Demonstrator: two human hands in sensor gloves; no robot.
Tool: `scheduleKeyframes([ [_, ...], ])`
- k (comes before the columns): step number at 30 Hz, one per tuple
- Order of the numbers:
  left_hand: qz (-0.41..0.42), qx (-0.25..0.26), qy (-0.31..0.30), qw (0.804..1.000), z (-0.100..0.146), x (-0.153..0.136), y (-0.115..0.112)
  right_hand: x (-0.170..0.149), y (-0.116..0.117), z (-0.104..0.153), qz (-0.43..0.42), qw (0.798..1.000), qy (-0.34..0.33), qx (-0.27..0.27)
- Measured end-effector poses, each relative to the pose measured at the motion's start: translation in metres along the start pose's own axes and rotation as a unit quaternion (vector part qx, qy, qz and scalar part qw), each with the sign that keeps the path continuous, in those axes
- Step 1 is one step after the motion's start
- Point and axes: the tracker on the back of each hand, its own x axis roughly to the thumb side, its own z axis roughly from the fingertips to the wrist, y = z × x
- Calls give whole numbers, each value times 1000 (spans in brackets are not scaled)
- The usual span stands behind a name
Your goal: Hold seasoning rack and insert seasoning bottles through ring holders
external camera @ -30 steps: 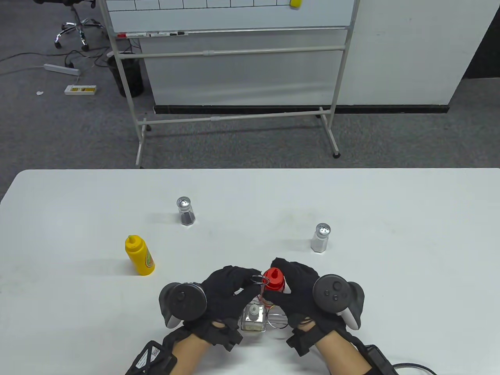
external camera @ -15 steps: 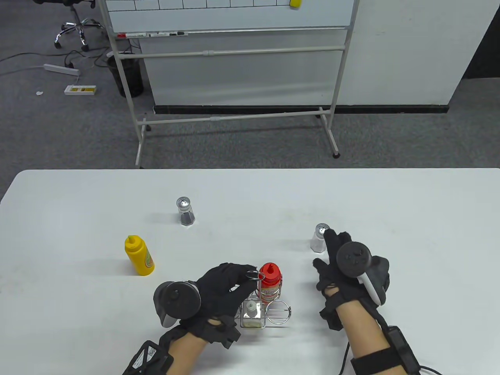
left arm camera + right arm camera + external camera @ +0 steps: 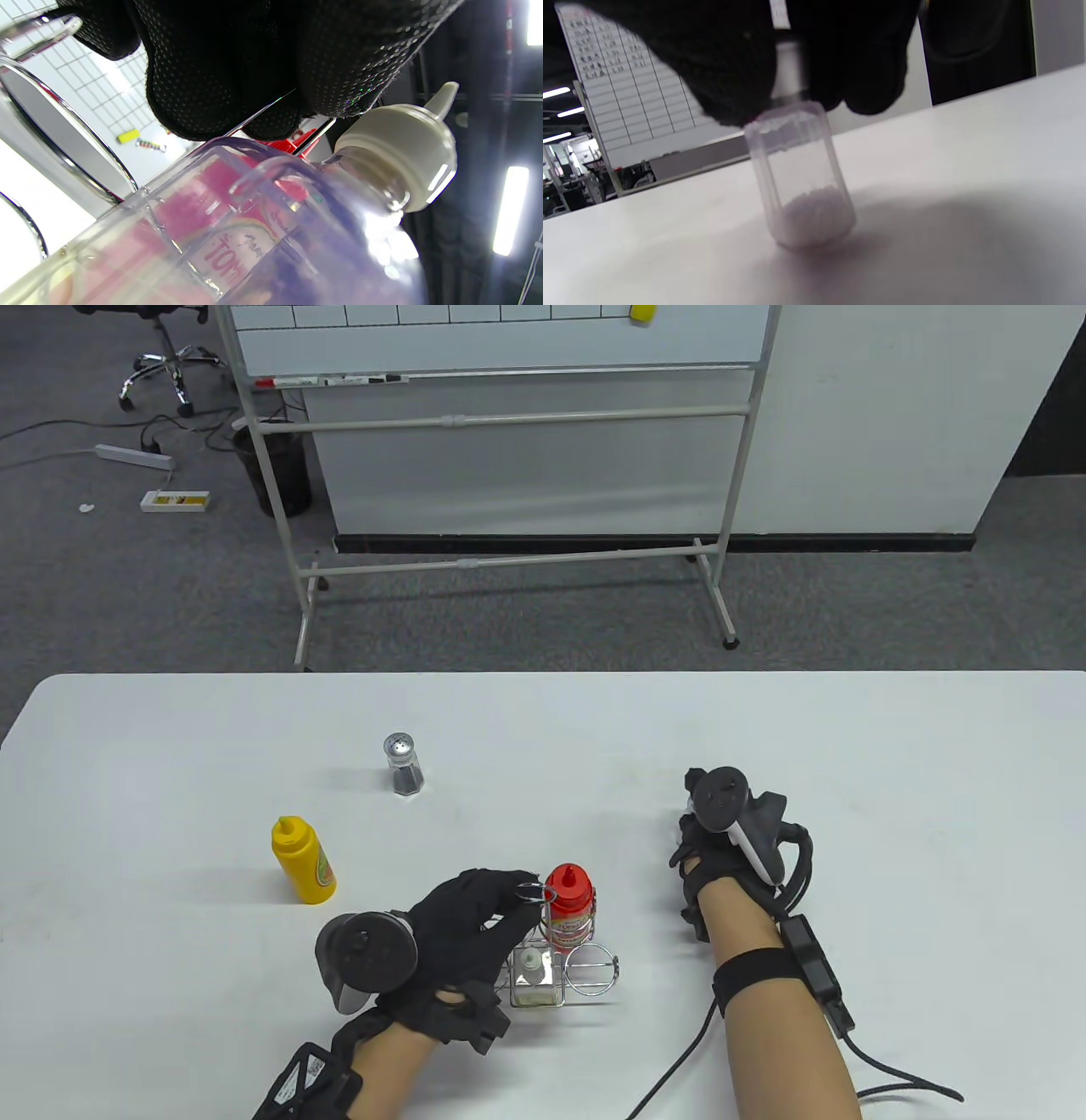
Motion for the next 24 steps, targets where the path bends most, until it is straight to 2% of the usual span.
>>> scheduleKeyframes([
  [2,-2,0,0,1000,-1,0,1,2,-13,11,-15,999,-33,-19],
  [4,-3,0,0,1000,-1,-1,2,4,-37,30,-55,995,-74,-44],
  [6,-6,-1,1,1000,-1,-1,1,4,-70,59,-129,982,-115,-75],
  [9,-11,-4,1,1000,-1,-2,-1,3,-101,96,-192,964,-167,-76],
  [11,-12,-6,1,1000,-1,-2,-2,4,-107,117,-208,956,-199,-62],
  [15,-14,-11,-1,1000,-1,-1,-5,11,-94,148,-245,932,-263,-39],
  [17,-16,-14,-1,1000,0,-1,-6,16,-81,158,-258,910,-323,-31],
  [19,-17,-17,-2,1000,0,-1,-7,23,-70,170,-230,907,-354,-3],
  [21,-16,-18,-2,1000,0,0,-7,28,-63,175,-173,906,-387,-7],
  [24,-14,-9,-8,1000,1,0,-8,34,-53,176,-108,911,-398,-8],
])
